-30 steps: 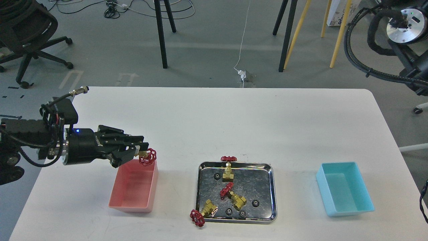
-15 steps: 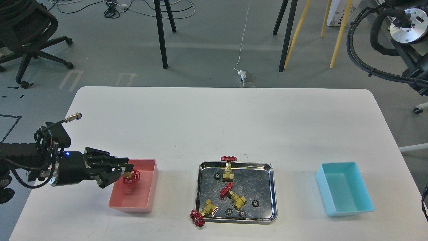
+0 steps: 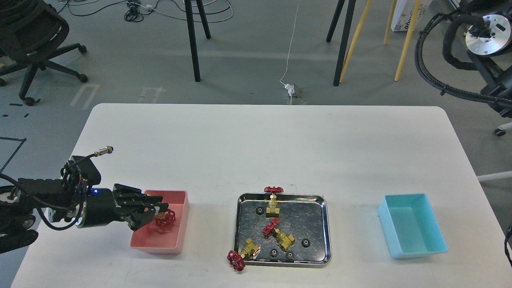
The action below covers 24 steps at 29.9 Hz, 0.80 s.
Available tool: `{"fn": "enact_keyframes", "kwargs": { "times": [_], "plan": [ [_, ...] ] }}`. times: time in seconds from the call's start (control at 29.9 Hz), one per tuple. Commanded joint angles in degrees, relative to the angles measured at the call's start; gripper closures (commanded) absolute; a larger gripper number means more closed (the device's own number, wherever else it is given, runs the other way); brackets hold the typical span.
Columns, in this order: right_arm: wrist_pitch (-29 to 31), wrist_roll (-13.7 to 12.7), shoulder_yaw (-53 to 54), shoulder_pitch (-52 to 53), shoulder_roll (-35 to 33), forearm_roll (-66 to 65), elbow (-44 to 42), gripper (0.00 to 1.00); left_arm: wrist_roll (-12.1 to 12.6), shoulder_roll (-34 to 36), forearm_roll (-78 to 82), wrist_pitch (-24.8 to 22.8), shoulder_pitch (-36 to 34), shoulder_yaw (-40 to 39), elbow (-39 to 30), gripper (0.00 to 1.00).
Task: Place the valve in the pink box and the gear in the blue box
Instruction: 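Carry the valve over the pink box and release it, then raise the left gripper and move the right gripper over the tray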
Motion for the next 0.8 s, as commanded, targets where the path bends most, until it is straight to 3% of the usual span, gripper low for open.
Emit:
{"fn": "enact_keyframes", "kwargs": {
  "times": [0.0, 0.3, 0.77],
  "plan": [
    [0.07, 0.00, 0.00, -0.23, -0.09, -0.01, 0.10, 0.01, 0.00, -0.95, -0.09, 0.01, 0.79, 0.03, 1.19, 0.88],
    [-0.02, 0.00, 0.00, -0.32, -0.18, -0.01, 0.10, 0.01, 0.00, -1.13, -0.17, 0.01, 1.67, -0.06, 1.27, 0.83],
    [0.24, 0.00, 0.00, -0.93, -0.18, -0.01, -0.08, 0.01, 0.00, -0.78, -0.35, -0.08, 1.67, -0.15, 0.92, 0.62]
  ]
}}
